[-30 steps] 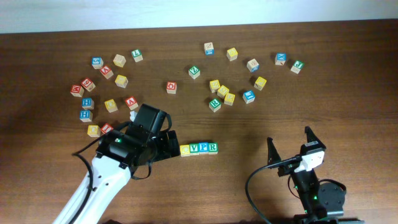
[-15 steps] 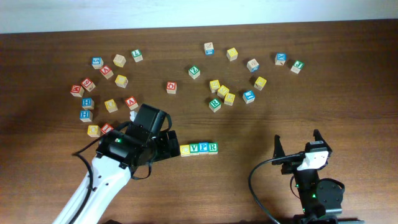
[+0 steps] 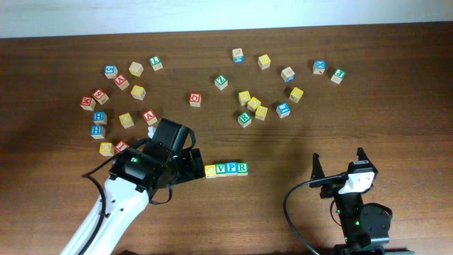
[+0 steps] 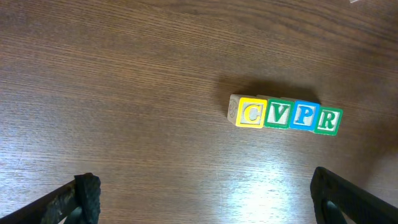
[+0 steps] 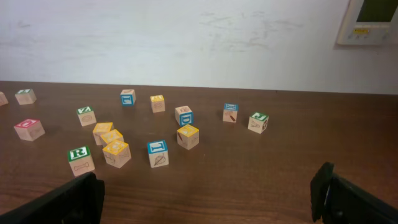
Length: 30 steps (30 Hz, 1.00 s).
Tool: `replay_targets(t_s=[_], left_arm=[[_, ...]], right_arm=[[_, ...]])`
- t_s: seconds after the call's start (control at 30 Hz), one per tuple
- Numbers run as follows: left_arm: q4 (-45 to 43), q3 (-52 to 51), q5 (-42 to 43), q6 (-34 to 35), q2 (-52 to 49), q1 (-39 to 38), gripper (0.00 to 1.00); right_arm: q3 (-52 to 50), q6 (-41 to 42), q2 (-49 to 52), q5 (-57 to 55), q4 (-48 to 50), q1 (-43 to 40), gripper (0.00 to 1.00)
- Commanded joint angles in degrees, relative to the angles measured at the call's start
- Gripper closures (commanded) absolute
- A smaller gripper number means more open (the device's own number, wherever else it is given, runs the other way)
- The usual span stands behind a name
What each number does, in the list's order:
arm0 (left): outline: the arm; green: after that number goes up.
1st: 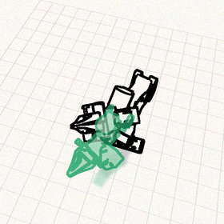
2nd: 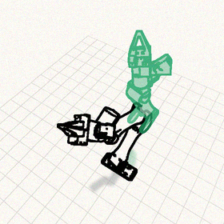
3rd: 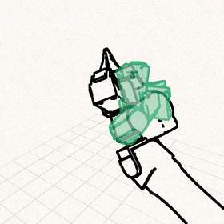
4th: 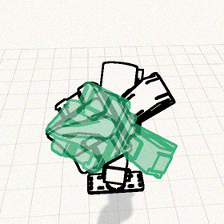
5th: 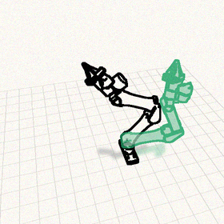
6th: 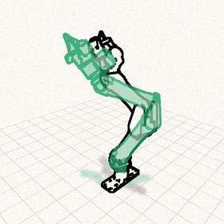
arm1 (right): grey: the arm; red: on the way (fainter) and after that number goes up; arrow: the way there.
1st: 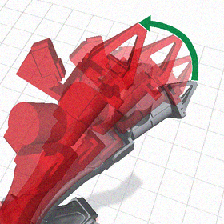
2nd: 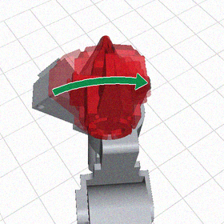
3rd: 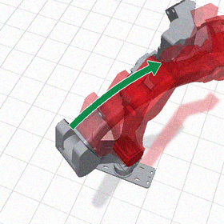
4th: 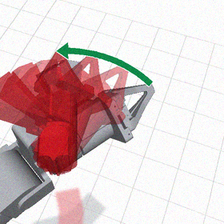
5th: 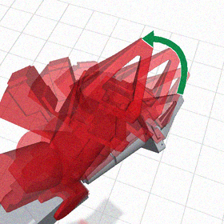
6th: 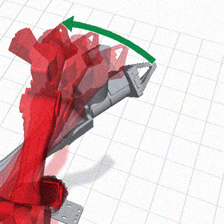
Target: Spell out CVPR
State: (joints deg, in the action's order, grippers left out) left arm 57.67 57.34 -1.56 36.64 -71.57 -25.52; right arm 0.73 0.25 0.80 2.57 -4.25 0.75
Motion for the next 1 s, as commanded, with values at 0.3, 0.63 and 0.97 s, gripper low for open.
replay_targets(t_s=[0.3,0.63,0.97], left_arm=[[0.0,0.7,-0.7,-0.3,0.5,0.2,0.01],[-0.4,0.7,-1.6,-4.0,1.7,4.7,0.01],[-4.4,-3.4,8.5,-27.4,16.2,21.2,0.01]], right_arm=[[-0.4,0.6,-0.6,-0.7,-0.2,-0.5,0.02],[-0.4,0.6,-0.6,-0.7,-0.2,-0.5,0.02],[-0.4,0.6,-0.6,-0.7,-0.2,-0.5,0.02]])
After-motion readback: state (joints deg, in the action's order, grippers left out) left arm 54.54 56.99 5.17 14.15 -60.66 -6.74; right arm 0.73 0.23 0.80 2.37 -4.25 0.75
